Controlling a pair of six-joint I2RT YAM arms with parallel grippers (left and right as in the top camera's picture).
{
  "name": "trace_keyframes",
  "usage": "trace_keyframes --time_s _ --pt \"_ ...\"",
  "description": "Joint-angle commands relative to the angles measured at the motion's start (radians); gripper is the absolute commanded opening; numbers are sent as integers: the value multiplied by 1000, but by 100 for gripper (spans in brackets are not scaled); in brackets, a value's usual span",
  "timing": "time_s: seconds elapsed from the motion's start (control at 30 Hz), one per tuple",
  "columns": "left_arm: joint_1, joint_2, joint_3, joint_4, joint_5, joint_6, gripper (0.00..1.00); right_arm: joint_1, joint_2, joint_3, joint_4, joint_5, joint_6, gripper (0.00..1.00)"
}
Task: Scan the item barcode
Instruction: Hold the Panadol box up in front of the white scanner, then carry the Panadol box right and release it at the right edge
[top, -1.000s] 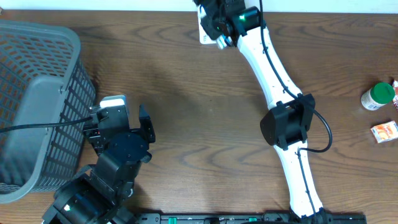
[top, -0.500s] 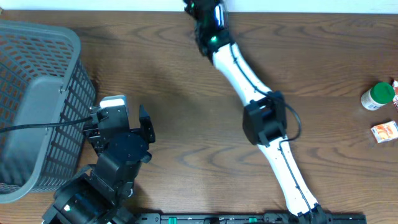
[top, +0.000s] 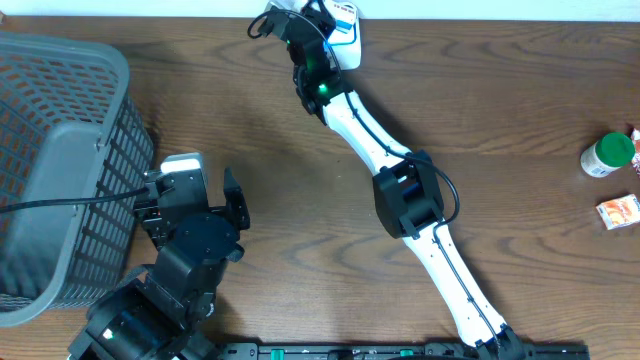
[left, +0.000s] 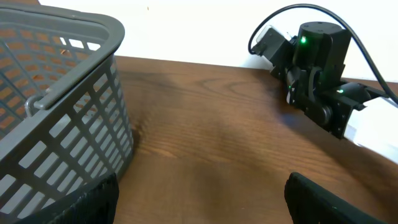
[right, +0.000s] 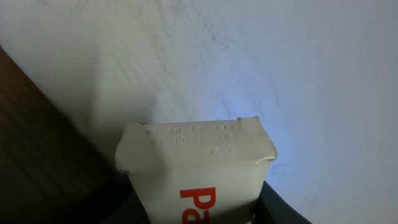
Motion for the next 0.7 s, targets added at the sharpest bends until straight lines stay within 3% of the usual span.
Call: trace_keyframes --time_s 0.0,0.2,0.37,0.5,0.6,0.67 --pt "1 -1 5 1 -19 10 86 14 -27 4 -4 32 -46 26" --pt "1 -1 5 1 -19 10 86 4 -175 4 -213 48 104 25" --pt "1 -1 5 1 -20 10 86 -66 -314 4 -565 147 313 20" --pt "1 -1 5 1 -19 10 86 -177 -381 5 -959 212 470 21" --pt "1 -1 5 1 -19 10 86 -299 -382 2 -1221 183 634 20" --pt "1 -1 5 1 -20 10 86 -385 -382 -14 -1310 58 758 20"
